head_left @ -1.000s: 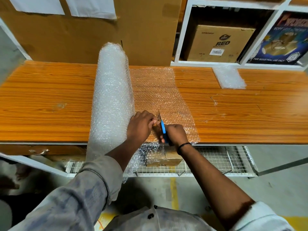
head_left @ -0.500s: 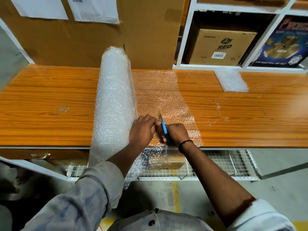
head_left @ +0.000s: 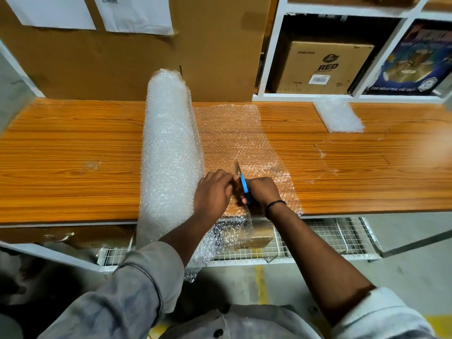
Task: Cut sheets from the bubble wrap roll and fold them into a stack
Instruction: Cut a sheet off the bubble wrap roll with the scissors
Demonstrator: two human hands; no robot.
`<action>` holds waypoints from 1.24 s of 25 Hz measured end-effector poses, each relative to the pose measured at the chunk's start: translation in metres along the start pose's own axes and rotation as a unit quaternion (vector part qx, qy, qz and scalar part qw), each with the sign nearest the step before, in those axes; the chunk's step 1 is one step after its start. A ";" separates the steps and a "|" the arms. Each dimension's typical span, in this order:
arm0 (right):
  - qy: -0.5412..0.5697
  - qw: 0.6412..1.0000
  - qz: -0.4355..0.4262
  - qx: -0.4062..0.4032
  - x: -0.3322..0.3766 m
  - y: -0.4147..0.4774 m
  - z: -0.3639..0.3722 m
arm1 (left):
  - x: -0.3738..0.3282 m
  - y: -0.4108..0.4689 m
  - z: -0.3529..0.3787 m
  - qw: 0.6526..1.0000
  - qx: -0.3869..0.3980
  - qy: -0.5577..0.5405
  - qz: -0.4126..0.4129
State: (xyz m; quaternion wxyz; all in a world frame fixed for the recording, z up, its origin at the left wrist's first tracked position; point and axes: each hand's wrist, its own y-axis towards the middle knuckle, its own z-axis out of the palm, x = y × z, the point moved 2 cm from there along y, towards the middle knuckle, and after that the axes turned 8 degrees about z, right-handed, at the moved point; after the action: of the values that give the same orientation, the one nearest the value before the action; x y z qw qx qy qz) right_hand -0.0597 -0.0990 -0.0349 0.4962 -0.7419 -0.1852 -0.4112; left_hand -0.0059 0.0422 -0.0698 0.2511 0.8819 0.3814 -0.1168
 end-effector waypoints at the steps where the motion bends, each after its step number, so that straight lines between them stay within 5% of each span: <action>1: -0.008 1.000 -0.004 -0.004 -0.001 0.002 0.000 | 0.000 0.000 0.000 1.000 0.001 0.000 0.000; 8: 0.022 1.000 -0.001 -0.005 0.002 0.014 -0.004 | 0.004 -0.001 0.006 1.000 -0.012 -0.005 0.012; 16: -0.112 0.992 -0.057 -0.015 0.012 0.036 -0.011 | -0.002 0.000 0.002 1.000 -0.024 -0.008 0.010; 24: 0.017 0.996 0.003 0.088 0.000 0.038 -0.023 | 0.007 0.034 -0.001 0.996 -0.086 -0.015 -0.037; 31: 0.032 0.995 0.016 0.096 -0.002 0.037 -0.022 | 0.028 0.085 0.009 0.996 0.017 0.062 -0.063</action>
State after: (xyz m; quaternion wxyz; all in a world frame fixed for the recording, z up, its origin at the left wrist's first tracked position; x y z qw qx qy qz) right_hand -0.0448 -0.1347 -0.0546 0.5772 -0.6805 -0.1956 -0.4069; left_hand 0.0750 0.0050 -0.0581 0.2042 0.8660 0.4486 -0.0842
